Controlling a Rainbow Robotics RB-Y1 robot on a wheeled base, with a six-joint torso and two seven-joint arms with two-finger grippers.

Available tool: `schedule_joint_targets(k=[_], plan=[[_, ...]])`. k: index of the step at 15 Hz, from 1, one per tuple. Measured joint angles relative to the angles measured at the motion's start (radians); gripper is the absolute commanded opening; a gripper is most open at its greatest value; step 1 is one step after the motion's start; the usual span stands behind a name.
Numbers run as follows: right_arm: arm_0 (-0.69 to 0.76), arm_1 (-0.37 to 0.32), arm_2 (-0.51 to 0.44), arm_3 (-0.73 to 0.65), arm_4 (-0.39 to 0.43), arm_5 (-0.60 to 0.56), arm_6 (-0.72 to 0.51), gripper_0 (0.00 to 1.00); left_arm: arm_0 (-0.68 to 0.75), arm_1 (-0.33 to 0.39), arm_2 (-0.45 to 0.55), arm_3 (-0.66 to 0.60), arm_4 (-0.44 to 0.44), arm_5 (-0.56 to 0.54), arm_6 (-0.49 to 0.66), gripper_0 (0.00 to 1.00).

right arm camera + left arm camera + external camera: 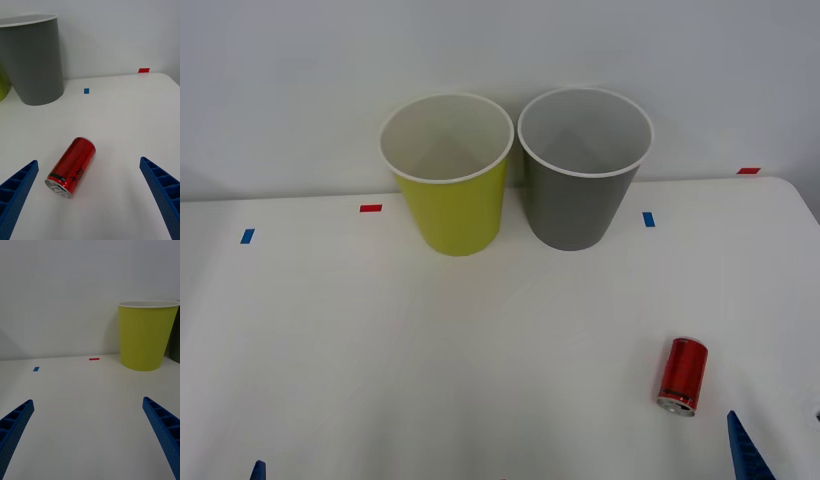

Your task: Put cans in the gray bin and PET bottles in the light green bin.

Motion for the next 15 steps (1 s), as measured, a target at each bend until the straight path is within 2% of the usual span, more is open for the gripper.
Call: schedule_joint_targets(k=[4, 8, 15], plan=[[-0.02, 0.006, -0.049, -0.146, -0.035, 0.308, -0.017, 0.94, 0.0, 0.0, 0.0, 0.0, 0.0, 0.0, 0.0, 1.0], [-0.113, 0.004, -0.11, -0.174, -0.076, 0.479, -0.061, 0.94, 0.0, 0.0, 0.0, 0.0, 0.0, 0.0, 0.0, 1.0], [-0.314, -0.05, -0.184, -0.174, -0.088, 0.807, -0.405, 0.95, 0.0, 0.0, 0.0, 0.0, 0.0, 0.0, 0.0, 1.0]])
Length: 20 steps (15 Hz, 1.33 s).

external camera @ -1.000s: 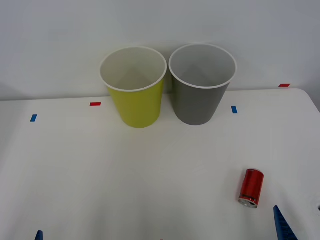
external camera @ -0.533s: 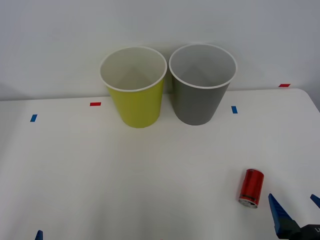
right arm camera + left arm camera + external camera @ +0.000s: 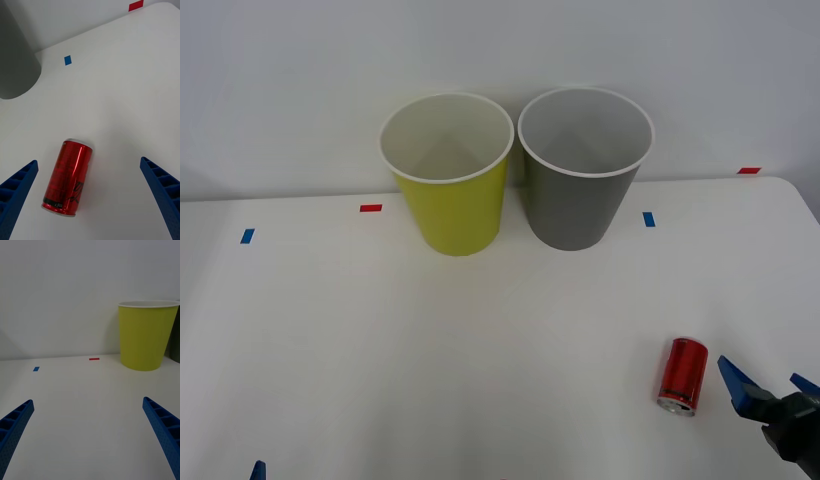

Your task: Put cans in the gray bin and PET bottles in the light green bin.

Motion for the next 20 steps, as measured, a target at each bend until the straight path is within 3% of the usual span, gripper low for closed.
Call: schedule_joint_targets(k=[5, 12, 15, 20], plan=[[-0.124, -0.075, -0.012, -0.007, 0.013, 0.245, -0.211, 0.97, 0.0, 0.0, 0.0, 0.0, 0.0, 0.0, 0.0, 1.0], [-0.323, -0.216, 0.073, -0.009, -0.042, 0.55, -0.291, 0.97, 0.0, 0.0, 0.0, 0.0, 0.0, 0.0, 0.0, 1.0], [-0.391, -0.284, 0.124, 0.019, -0.078, 0.575, -0.378, 1.0, 0.0, 0.0, 0.0, 0.0, 0.0, 0.0, 0.0, 1.0], [-0.491, -0.297, 0.151, 0.126, -0.154, 0.577, -0.403, 1.0, 0.0, 0.0, 0.0, 0.0, 0.0, 0.0, 0.0, 1.0]])
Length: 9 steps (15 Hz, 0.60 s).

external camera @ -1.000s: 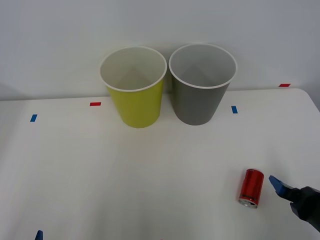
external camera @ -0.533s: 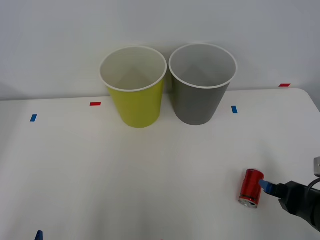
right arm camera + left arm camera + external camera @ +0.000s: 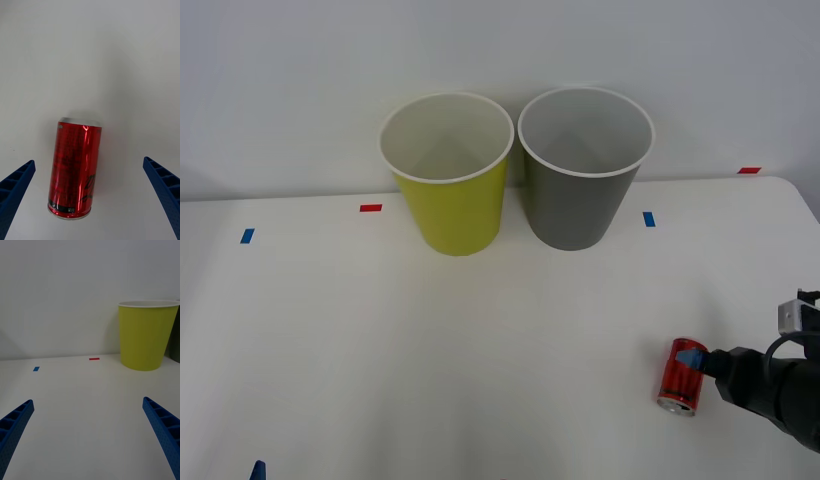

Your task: Put cans in the gray bin and PET bottles in the light green bin.

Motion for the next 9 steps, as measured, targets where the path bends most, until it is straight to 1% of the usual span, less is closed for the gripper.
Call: schedule_joint_targets(k=[2, 6, 9], plan=[[-0.038, -0.013, 0.024, 0.029, -0.02, 0.0, -0.021, 1.0, 0.0, 0.0, 0.0, 0.0, 0.0, 0.0, 0.0, 1.0], [-0.121, -0.063, 0.098, 0.084, -0.056, 0.003, -0.123, 1.0, 0.0, 0.0, 0.0, 0.0, 0.0, 0.0, 0.0, 1.0], [-0.198, -0.076, 0.142, 0.142, -0.083, 0.043, -0.138, 1.0, 0.0, 0.0, 0.0, 0.0, 0.0, 0.0, 0.0, 1.0]])
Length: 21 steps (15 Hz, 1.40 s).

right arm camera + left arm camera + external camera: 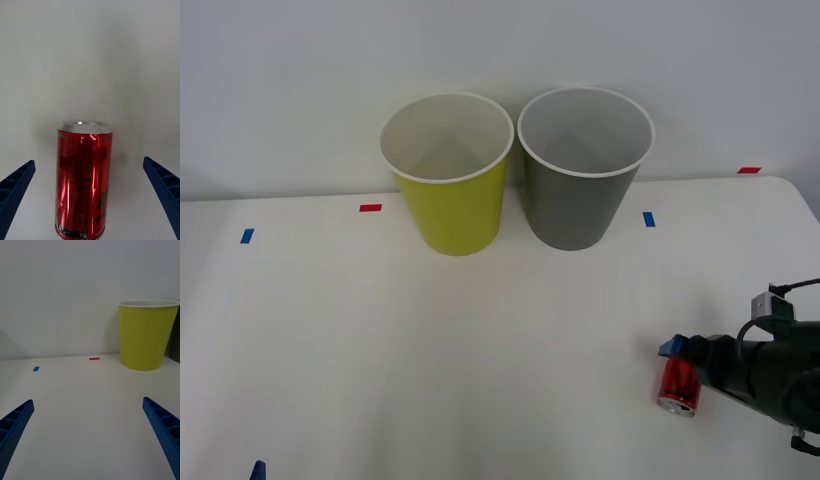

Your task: Put cans in the gray bin and PET bottles in the light green bin.

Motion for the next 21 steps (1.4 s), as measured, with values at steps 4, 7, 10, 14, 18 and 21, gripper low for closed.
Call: schedule_joint_targets(k=[4, 7, 10, 14, 18, 21], plan=[[-0.091, -0.011, 0.053, 0.067, -0.035, 0.059, -0.019, 1.0, 0.0, 0.0, 0.0, 0.0, 0.0, 0.0, 0.0, 1.0], [-0.142, -0.021, 0.084, 0.107, -0.107, 0.066, -0.037, 1.0, 0.0, 0.0, 0.0, 0.0, 0.0, 0.0, 0.0, 1.0], [-0.178, -0.027, 0.111, 0.138, -0.127, 0.067, -0.051, 1.0, 0.0, 0.0, 0.0, 0.0, 0.0, 0.0, 0.0, 1.0], [-0.212, -0.033, 0.132, 0.163, -0.128, 0.096, -0.059, 0.82, 0.0, 0.0, 0.0, 0.0, 0.0, 0.0, 0.0, 1.0], [-0.224, -0.033, 0.148, 0.163, -0.107, 0.109, -0.06, 0.0, 0.0, 0.0, 0.0, 0.0, 0.0, 0.0, 0.0, 1.0], [-0.23, -0.031, 0.163, 0.164, -0.078, 0.109, -0.063, 0.0, 0.0, 0.0, 0.0, 0.0, 0.0, 0.0, 0.0, 1.0]])
